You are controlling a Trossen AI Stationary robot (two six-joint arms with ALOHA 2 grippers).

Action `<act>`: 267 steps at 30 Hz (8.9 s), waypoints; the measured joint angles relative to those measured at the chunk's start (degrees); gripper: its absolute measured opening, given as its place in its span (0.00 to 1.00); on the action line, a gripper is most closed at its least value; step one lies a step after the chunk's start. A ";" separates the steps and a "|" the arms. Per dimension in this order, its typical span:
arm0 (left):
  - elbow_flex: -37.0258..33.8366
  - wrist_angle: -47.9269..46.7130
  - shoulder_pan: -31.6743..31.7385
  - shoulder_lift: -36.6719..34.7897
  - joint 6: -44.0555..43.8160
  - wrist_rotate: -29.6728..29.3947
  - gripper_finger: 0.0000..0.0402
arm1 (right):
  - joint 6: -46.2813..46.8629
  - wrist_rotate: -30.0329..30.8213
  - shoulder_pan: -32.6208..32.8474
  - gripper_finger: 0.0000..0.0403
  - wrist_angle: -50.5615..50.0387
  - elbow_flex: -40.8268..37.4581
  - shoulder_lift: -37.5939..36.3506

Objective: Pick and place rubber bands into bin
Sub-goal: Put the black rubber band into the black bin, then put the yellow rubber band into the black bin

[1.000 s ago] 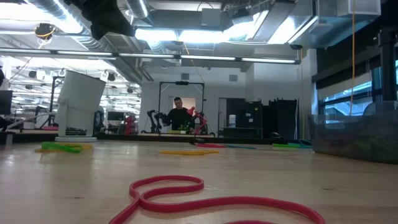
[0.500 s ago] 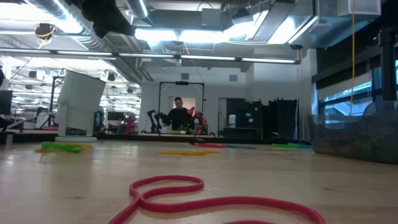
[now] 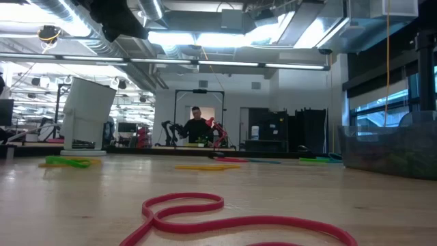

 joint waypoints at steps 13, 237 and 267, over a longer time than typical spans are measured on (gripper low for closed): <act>0.00 -0.44 0.00 0.00 0.83 -0.22 0.02 | -0.33 5.60 -0.03 0.02 -6.90 6.44 -3.75; -21.75 22.29 -4.00 -23.65 -4.57 3.45 0.01 | -43.91 13.93 -38.95 0.15 -18.91 -21.03 -35.95; -21.75 22.27 -4.00 -23.65 -4.57 1.66 0.01 | -73.37 33.44 -40.68 0.23 -21.64 -2.65 -35.95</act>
